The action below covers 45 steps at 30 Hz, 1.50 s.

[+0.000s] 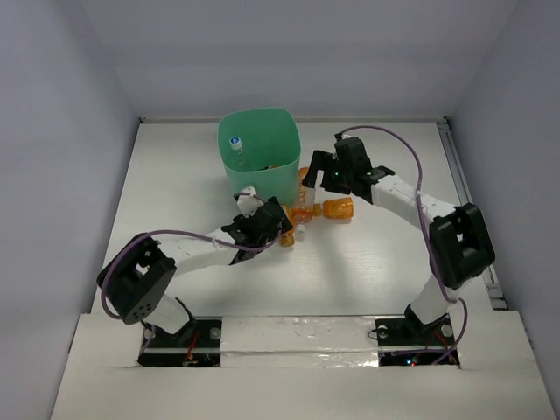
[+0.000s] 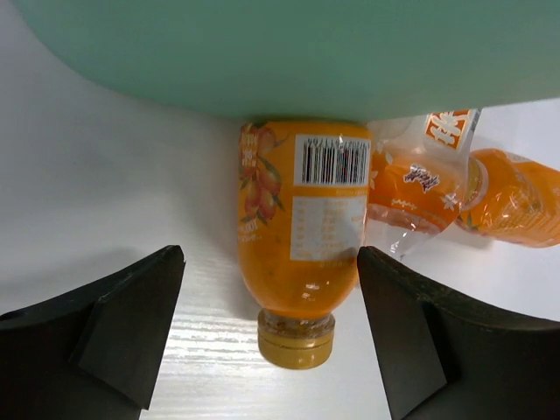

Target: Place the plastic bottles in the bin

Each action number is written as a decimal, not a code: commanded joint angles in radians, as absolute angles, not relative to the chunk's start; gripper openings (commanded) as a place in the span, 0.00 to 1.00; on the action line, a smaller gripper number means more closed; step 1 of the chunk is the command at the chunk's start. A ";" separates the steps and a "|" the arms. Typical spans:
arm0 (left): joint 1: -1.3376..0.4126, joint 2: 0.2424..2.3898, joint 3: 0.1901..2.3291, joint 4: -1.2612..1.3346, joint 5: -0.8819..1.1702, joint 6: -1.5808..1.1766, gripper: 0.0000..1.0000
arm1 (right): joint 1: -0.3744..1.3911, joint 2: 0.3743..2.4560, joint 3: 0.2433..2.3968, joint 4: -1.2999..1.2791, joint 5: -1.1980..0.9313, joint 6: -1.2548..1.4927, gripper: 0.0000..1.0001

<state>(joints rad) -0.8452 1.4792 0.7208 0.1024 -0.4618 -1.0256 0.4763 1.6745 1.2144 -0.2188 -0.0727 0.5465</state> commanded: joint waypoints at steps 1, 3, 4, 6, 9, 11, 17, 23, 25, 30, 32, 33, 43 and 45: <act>-0.833 1.451 0.724 0.149 -0.466 -0.988 0.78 | 0.462 1.748 1.296 -0.210 -0.040 0.581 0.93; -0.833 1.425 0.716 0.152 -0.465 -0.985 0.79 | 0.462 1.778 1.324 -0.216 -0.044 0.586 0.93; -0.833 1.402 0.706 0.155 -0.462 -0.986 0.79 | 0.462 1.805 1.334 -0.221 -0.049 0.589 0.93; -0.833 1.388 0.698 0.166 -0.453 -0.977 0.80 | 0.462 1.830 1.353 -0.233 -0.064 0.594 0.93; -0.807 1.419 0.701 0.187 -0.413 -0.966 0.83 | 0.462 1.881 1.388 -0.255 -0.081 0.600 0.93; -0.796 1.472 0.722 0.181 -0.393 -0.965 0.83 | 0.462 1.902 1.407 -0.261 -0.087 0.603 0.93; -0.776 1.577 0.768 0.192 -0.379 -0.931 0.82 | 0.462 1.968 1.431 -0.268 -0.098 0.618 0.92; -0.767 1.598 0.787 0.175 -0.382 -0.931 0.73 | 0.462 1.990 1.421 -0.259 -0.098 0.637 0.77; -0.767 1.573 0.776 0.163 -0.379 -0.931 0.68 | 0.462 1.974 1.401 -0.239 -0.094 0.635 0.69; -0.778 1.447 0.689 0.134 -0.351 -0.943 0.56 | 0.462 1.872 1.352 -0.200 -0.074 0.637 0.51; -0.808 1.359 0.669 0.094 -0.359 -0.948 0.53 | 0.462 1.800 1.318 -0.180 -0.061 0.643 0.50; -0.818 1.329 0.667 0.080 -0.362 -0.948 0.53 | 0.462 1.775 1.310 -0.178 -0.061 0.644 0.50; -0.867 0.997 0.903 -0.155 -0.469 -0.862 0.49 | 0.462 1.380 1.285 -0.258 -0.014 0.582 0.51; -0.842 1.005 1.038 -0.155 -0.518 -0.760 0.49 | 0.462 1.342 1.310 -0.278 -0.008 0.577 0.51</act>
